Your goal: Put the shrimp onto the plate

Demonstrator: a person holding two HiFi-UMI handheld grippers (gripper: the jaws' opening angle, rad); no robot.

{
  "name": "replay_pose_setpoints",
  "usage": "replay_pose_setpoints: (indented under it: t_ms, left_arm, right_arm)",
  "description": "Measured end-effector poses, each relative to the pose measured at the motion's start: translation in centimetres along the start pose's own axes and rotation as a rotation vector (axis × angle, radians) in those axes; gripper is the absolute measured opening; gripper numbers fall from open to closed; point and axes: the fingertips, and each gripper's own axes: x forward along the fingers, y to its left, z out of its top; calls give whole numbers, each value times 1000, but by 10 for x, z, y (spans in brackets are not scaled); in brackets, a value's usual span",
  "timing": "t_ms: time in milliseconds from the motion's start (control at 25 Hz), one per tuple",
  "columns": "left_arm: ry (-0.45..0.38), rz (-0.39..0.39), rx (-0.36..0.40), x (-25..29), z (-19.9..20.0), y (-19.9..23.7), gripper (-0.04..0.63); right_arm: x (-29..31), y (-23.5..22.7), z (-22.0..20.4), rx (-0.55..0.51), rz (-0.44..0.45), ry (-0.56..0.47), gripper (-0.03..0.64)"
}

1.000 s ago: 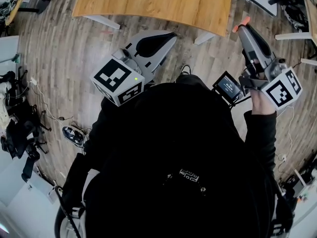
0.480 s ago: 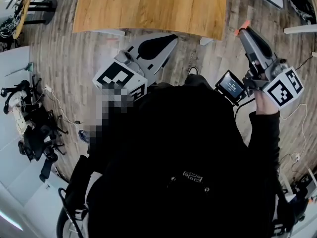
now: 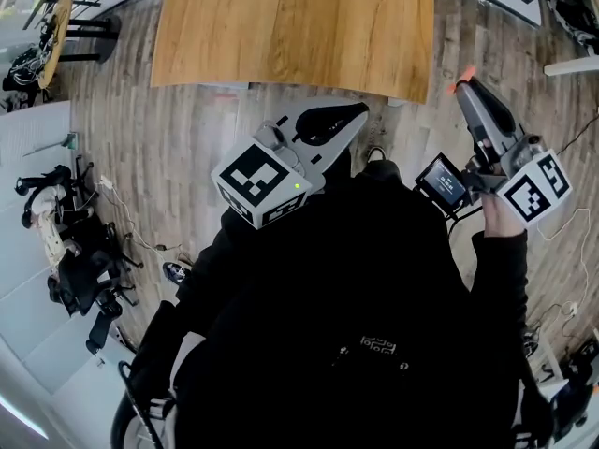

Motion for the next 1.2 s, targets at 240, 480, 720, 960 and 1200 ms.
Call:
replay_pose_setpoints:
  t_ms: [240, 480, 720, 960, 1200]
  left_arm:
    - [-58, -113, 16, 5, 23, 31, 3]
    - [-66, -166, 10, 23, 42, 80, 3]
    - [-75, -227, 14, 32, 60, 94, 3]
    - [-62, -278, 9, 29, 66, 133, 3]
    - [-76, -303, 3, 27, 73, 168, 3]
  right_arm:
    - [6, 6, 27, -61, -106, -48, 67]
    - [24, -10, 46, -51, -197, -93, 67]
    - [25, -11, 64, -70, -259, -119, 67]
    - [62, -10, 77, -84, -306, -117, 67]
    - [92, -10, 86, -97, -334, -115, 67]
